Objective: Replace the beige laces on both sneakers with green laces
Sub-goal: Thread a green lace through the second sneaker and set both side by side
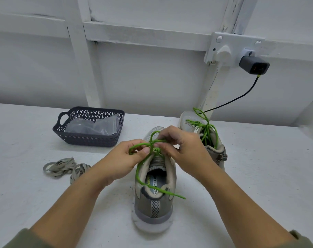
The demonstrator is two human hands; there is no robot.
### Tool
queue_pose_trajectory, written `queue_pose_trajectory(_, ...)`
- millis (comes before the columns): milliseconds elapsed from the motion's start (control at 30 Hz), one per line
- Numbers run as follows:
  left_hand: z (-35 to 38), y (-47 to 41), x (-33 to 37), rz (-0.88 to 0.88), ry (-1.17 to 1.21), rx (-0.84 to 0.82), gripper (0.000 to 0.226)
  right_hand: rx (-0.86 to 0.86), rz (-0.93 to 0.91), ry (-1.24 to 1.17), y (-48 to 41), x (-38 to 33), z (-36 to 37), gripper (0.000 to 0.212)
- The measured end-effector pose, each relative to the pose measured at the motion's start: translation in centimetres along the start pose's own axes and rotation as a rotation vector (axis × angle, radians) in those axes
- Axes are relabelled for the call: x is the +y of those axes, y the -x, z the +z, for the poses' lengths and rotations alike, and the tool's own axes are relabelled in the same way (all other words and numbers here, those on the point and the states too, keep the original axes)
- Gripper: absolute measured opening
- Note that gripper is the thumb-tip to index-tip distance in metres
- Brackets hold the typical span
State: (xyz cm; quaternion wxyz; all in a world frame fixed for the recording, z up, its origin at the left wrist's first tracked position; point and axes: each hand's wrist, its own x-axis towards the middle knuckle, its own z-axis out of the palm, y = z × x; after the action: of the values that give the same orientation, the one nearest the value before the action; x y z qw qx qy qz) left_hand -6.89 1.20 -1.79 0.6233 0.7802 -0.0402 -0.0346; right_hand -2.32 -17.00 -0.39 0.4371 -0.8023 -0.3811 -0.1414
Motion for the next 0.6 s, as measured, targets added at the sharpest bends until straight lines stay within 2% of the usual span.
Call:
queue_pose_trajectory(67, 0.0, 0.1, 0.1, -0.012, 0.009, 0.009, 0.017, 0.059, -0.078, 0.101, 0.3, 0.3, 0.2, 0.011)
queue_pose_trajectory(100, 0.0, 0.1, 0.1, -0.030, 0.022, 0.021, 0.018, 0.079, -0.036, 0.067, 0.5, 0.1, 0.3, 0.009)
queue_pose_trajectory(133, 0.0, 0.1, 0.1, -0.059, 0.036, 0.041, 0.021, 0.082, 0.072, -0.056, 0.6, -0.4, 0.0, 0.008)
queue_pose_trajectory(200, -0.2, 0.1, -0.1, -0.117, 0.053, 0.081, 0.026, 0.074, 0.302, -0.548, 0.8, -2.1, -0.9, 0.018)
queue_pose_trajectory(233, -0.3, 0.0, -0.2, -0.133, 0.057, 0.094, 0.028, 0.120, 0.363, -0.787, 0.8, -2.6, -1.7, 0.027)
queue_pose_trajectory(267, -0.4, 0.0, -0.2, -0.146, 0.064, 0.109, 0.029, 0.144, 0.394, -0.919, 1.0, -3.1, -2.6, 0.038)
queue_pose_trajectory(300, -0.4, 0.0, -0.3, -0.162, 0.071, 0.126, 0.030, 0.126, 0.448, -0.850, 1.1, -3.6, -3.7, 0.049)
queue_pose_trajectory(333, -0.5, 0.0, -0.3, -0.177, 0.073, 0.144, 0.030, 0.031, 0.521, -0.576, 1.3, -4.0, -4.6, 0.055)
queue_pose_trajectory(400, -0.8, 0.1, -0.1, -0.191, 0.045, 0.167, 0.030, -0.416, 0.669, 0.240, 2.2, -4.0, -6.0, 0.049)
queue_pose_trajectory(433, -0.9, 0.2, -0.1, -0.187, 0.005, 0.164, 0.030, -0.594, 0.701, 0.520, 2.6, -3.9, -6.5, 0.039)
queue_pose_trajectory(467, -1.0, 0.2, -0.2, -0.179, -0.042, 0.157, 0.030, -0.674, 0.712, 0.624, 3.0, -3.8, -6.5, 0.025)
queue_pose_trajectory(500, -1.2, 0.2, -0.2, -0.169, -0.092, 0.151, 0.029, -0.635, 0.716, 0.598, 3.2, -3.9, -6.3, 0.010)
queue_pose_trajectory(533, -1.4, 0.3, -0.1, -0.157, -0.147, 0.143, 0.026, -0.538, 0.703, 0.532, 3.1, -4.2, -6.0, 0.004)
queue_pose_trajectory(600, -1.8, 1.0, -0.2, -0.119, -0.234, 0.091, 0.026, -0.358, 0.633, 0.408, 2.6, -4.4, -5.1, 0.013)
